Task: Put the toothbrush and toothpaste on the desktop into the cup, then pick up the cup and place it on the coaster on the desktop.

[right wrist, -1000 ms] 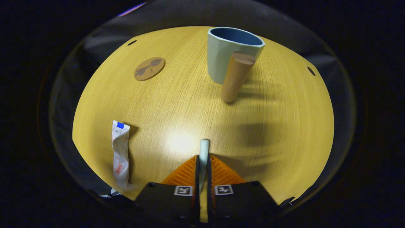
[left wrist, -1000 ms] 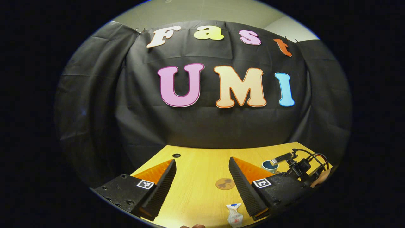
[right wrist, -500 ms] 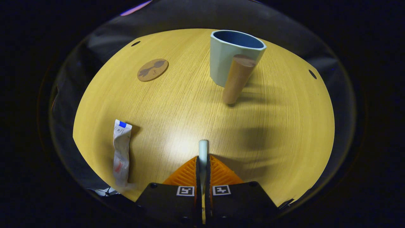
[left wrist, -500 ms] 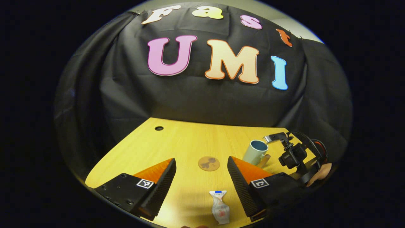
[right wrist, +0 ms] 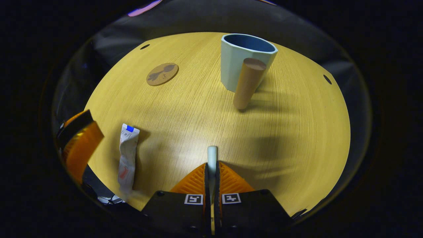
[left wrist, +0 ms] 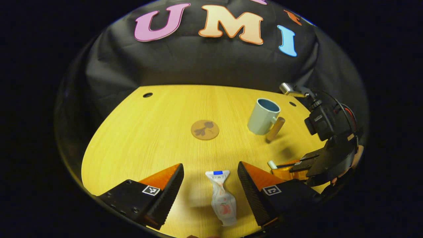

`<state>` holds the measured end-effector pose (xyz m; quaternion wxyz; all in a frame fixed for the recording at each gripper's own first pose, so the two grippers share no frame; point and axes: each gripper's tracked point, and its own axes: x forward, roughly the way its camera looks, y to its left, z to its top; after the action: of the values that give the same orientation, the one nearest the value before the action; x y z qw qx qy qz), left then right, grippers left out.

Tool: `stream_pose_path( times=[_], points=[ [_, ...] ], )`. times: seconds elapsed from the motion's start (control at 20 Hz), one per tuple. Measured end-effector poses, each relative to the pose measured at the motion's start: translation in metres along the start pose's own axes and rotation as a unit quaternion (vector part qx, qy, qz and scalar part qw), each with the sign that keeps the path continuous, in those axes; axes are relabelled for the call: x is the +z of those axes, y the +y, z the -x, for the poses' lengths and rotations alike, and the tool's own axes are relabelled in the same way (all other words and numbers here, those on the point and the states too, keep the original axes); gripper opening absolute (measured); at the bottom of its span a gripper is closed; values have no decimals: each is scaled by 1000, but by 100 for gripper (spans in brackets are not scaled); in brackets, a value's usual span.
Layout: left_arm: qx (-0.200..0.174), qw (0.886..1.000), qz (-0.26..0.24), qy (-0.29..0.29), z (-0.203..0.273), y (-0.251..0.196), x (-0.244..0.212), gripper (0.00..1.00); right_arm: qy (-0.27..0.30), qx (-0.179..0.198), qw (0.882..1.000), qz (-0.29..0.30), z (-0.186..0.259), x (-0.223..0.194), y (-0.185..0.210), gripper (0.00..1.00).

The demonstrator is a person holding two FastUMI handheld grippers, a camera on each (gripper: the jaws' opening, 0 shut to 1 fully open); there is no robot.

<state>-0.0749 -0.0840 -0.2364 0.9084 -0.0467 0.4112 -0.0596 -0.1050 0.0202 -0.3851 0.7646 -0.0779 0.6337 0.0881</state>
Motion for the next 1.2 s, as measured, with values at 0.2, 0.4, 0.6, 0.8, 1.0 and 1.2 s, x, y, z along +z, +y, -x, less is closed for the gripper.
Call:
stream_pose_path(
  times=[0.2,0.4,0.6,0.8,1.0,1.2],
  points=[
    [-1,999,11,47,-16,0,-23,96,-7,4,1000,0,0,0,0,7],
    [1,995,9,95,-26,-1,-45,96,-12,6,1000,3,0,0,0,7],
    [11,992,0,127,-30,0,-57,96,-15,9,1000,3,0,1,0,7],
    [24,989,-46,140,-31,2,-61,91,-18,11,1000,5,1,1,0,7],
    [15,988,-51,148,-34,-8,-62,70,-19,11,1000,9,0,1,0,7],
    [1,987,-58,152,-36,-10,-60,39,-18,11,1000,9,2,3,3,7]
  ],
)
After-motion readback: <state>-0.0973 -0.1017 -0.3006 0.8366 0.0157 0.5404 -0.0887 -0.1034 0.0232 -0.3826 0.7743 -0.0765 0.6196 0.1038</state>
